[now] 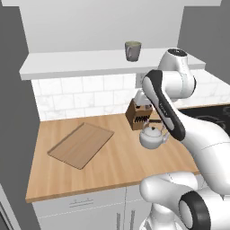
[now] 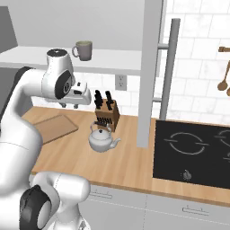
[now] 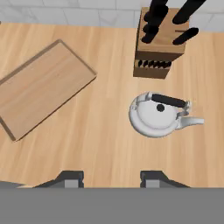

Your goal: Pick the kettle from the counter and place it on the tray. Then pick the mug from the cabinet and place it on the tray. Then close the cabinet doors.

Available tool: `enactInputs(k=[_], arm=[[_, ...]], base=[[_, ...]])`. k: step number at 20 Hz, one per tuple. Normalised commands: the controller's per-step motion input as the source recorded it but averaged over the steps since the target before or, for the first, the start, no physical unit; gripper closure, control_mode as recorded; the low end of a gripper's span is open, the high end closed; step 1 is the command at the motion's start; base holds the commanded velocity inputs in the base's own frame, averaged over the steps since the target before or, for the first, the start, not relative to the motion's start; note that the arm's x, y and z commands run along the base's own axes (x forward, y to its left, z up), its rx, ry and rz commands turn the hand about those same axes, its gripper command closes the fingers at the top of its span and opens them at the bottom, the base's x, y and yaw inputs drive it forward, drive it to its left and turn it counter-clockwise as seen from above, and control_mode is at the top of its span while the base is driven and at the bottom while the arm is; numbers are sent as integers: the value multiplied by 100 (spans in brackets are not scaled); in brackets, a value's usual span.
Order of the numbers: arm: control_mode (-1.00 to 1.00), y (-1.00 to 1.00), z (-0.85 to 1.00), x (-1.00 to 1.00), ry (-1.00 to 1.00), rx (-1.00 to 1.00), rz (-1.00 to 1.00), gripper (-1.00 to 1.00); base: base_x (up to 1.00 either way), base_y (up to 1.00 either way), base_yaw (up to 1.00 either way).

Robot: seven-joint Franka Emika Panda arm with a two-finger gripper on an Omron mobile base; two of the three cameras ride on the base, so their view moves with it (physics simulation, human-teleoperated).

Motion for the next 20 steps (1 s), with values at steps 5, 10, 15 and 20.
enactInputs(k=[5,10,15,20], arm=[[-100,4,-13,-1,0,-4,-29,-100],[-100,-11,-72,0,0,-1,-93,-100],[-100,-25,-29,8,1,8,-40,-100],[-100,-15,-1,3,0,15,-5,-100]], base=[[0,0,0],[0,0,0],[0,0,0],[0,0,0]])
